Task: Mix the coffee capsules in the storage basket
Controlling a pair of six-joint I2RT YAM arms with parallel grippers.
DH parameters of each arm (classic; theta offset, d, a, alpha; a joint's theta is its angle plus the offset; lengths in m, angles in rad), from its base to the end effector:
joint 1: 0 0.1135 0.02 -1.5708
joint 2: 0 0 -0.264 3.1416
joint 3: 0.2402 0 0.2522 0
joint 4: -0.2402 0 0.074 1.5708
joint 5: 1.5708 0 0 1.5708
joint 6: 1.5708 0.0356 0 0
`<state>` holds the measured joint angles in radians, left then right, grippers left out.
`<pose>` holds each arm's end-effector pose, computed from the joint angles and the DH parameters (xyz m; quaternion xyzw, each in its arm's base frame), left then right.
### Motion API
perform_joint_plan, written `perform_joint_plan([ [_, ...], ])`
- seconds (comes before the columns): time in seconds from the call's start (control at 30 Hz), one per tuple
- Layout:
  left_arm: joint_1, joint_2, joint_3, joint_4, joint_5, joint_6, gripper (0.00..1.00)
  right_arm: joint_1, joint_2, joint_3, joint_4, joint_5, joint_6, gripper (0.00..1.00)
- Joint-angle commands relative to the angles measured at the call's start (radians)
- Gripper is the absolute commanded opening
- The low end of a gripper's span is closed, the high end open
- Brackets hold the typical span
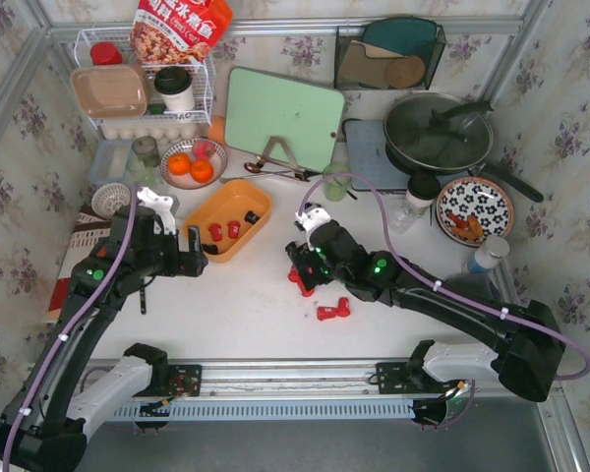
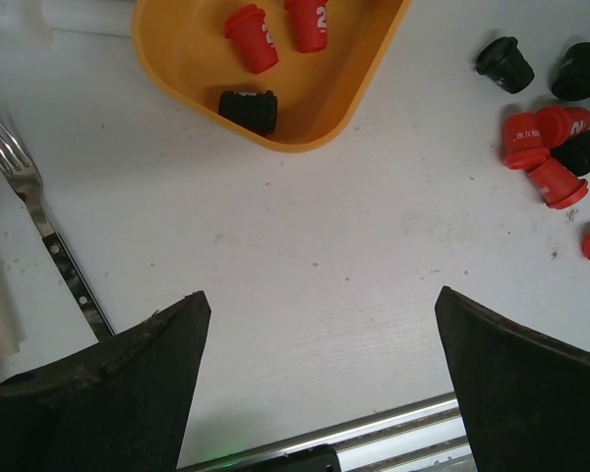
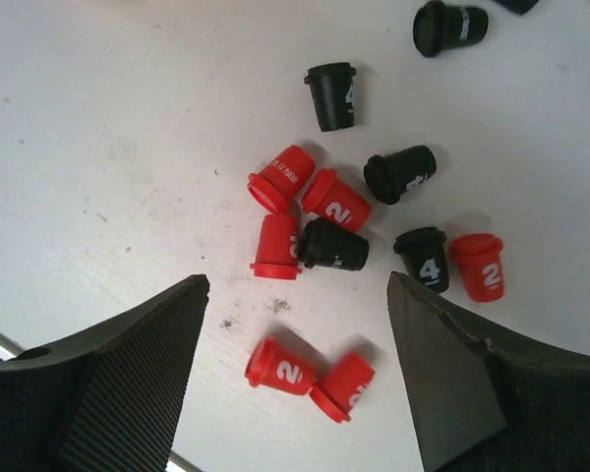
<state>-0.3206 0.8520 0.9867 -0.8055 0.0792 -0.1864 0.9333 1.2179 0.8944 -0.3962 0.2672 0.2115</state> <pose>0.1572 -0.0552 0.3365 0.0775 0.8966 -0.1435 0.4118 0.1632 0.2046 0.2688 -0.2673 0.8640 0.1196 0.4096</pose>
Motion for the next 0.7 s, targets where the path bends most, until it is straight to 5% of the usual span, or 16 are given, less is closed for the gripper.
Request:
perform_joint_plan([
  [0.0, 0.002, 0.008, 0.006, 0.014, 0.014, -0.006, 0.99, 0.004, -0.034, 0.025, -0.067, -0.048, -0.162, 0.82],
  [0.3, 0.003, 0.011, 0.004, 0.014, 0.010, -0.004, 0.99, 0.111, -0.104, -0.102, -0.079, -0.142, -0.548, 0.83],
  [0.67, 0.006, 0.026, 0.005, 0.015, 0.013, -0.004, 0.99, 0.160, -0.149, -0.239, -0.031, -0.233, -0.658, 0.84],
])
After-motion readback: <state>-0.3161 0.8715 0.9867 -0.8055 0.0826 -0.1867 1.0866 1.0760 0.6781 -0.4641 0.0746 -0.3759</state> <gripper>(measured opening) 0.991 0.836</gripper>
